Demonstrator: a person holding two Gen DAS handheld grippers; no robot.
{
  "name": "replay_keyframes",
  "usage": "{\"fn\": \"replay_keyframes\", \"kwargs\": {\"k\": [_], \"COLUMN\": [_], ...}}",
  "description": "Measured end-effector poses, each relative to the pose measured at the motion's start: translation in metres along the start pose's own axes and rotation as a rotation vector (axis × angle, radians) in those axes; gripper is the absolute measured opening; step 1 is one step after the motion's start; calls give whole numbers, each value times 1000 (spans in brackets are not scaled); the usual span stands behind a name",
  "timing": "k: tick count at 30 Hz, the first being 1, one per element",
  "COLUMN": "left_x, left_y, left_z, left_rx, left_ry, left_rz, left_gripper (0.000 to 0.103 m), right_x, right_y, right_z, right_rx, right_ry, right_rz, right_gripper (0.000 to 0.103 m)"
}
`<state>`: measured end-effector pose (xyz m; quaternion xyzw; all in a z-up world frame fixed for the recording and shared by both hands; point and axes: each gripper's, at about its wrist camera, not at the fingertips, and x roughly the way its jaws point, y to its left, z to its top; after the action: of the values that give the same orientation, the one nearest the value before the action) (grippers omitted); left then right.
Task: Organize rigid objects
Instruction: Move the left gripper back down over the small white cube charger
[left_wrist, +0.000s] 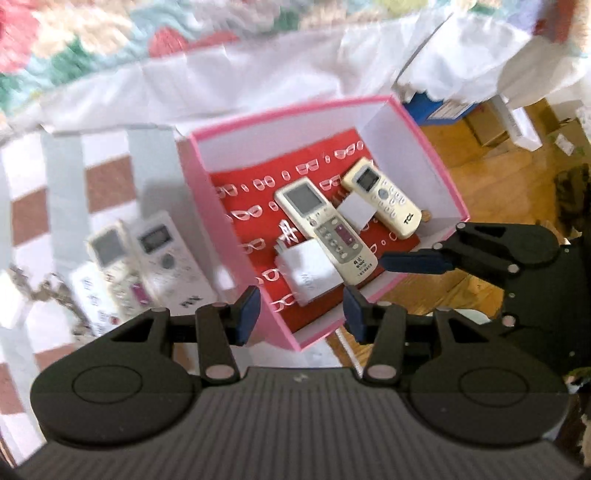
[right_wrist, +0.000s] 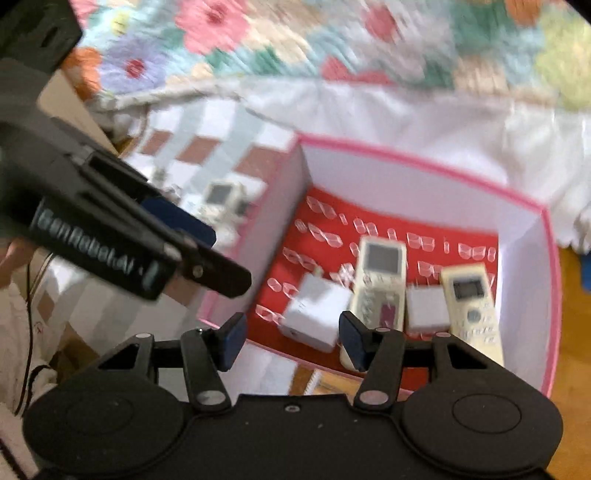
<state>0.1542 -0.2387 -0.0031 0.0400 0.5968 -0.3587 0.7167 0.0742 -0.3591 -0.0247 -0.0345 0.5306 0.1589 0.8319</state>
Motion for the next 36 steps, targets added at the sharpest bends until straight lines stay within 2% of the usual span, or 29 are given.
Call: {"fn": "replay_keyframes", "kwargs": {"k": [7, 12, 17, 23, 28, 33, 36], "left_x": [-73, -115, -135, -131, -114, -87, -70], "left_y": [31, 70, 122, 184, 228, 256, 275], "left_z": [-25, -48, -69, -86, -94, -101, -100], "left_rx": [73, 77, -3, -121, -225, -254, -282], "left_ry": [-109, -190, -262, -287, -284, -263, -260], "left_rz": [39, 64, 100, 106, 134, 170, 176], "left_gripper": [53, 54, 54, 54, 55, 55, 55], "right_x": [-33, -34, -25, 4, 46, 93, 124], "right_y": [67, 108, 135, 156, 172, 185, 190], "right_z": [6, 20, 37, 48, 59, 70, 71], "right_rx": [-114, -184, -229, -240, -240, -229, -185], "right_ry": [-204, -248, -270, -243, -219, -206, -160], "right_rz": [48, 79, 99, 116, 139, 166, 198], "right_gripper": [63, 63, 63, 63, 63, 63, 63]}}
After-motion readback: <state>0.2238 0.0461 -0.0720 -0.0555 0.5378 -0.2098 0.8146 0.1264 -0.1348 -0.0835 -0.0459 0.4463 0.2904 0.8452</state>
